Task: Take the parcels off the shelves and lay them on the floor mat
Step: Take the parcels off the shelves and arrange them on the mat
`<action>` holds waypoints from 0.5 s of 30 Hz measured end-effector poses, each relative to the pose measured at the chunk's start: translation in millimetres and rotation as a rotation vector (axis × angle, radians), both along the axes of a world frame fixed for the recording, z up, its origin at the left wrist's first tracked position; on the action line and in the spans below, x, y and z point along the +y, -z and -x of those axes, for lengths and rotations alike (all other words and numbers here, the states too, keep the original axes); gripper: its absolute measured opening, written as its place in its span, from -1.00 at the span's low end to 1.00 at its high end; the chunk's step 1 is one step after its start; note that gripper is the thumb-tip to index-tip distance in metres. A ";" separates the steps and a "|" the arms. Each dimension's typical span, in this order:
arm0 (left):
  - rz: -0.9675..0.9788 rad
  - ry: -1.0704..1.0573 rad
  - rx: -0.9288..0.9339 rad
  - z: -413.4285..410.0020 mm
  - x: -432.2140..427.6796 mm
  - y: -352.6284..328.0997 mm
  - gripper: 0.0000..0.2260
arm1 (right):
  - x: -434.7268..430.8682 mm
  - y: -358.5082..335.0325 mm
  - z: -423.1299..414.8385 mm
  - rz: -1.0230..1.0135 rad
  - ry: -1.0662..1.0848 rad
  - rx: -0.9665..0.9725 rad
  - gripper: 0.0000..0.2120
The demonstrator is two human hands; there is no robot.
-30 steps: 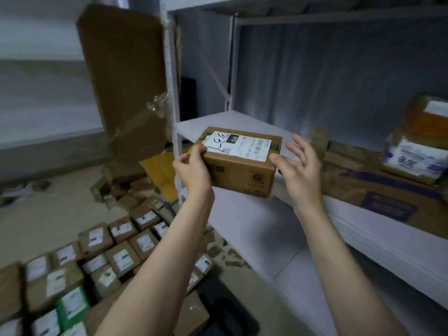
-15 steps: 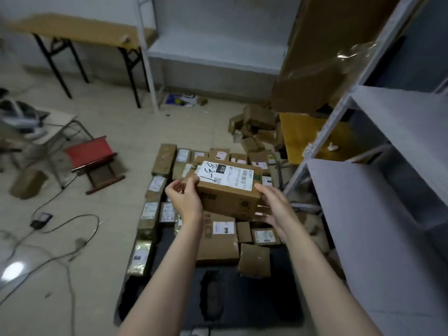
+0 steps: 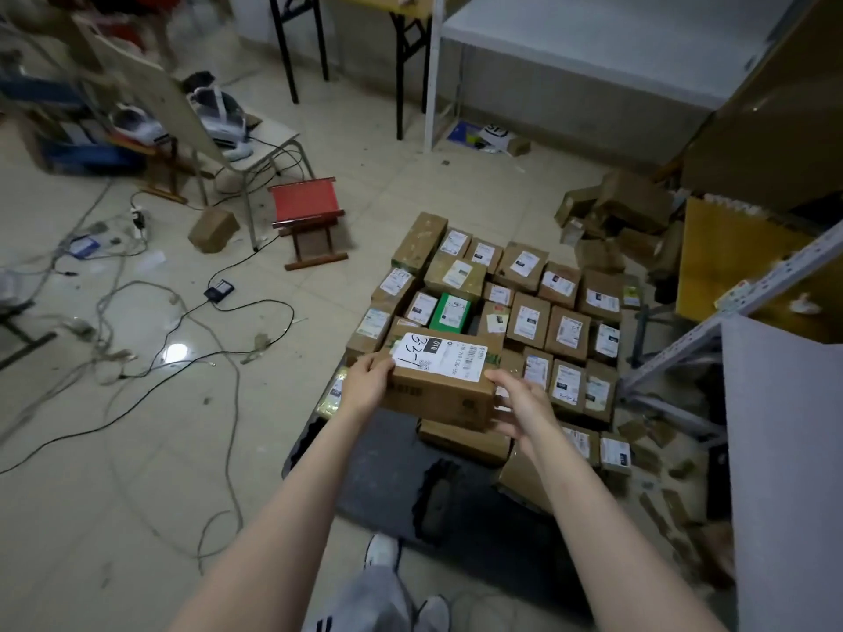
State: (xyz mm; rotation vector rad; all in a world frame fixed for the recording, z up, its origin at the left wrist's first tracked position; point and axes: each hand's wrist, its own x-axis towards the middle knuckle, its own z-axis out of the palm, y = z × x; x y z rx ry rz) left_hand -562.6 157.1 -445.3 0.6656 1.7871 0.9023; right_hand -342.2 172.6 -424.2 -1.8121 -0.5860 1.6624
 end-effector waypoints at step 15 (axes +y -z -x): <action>0.290 0.100 0.182 108.6 10.2 84.3 -0.65 | 3.3 147.3 105.8 0.234 0.184 0.044 -0.39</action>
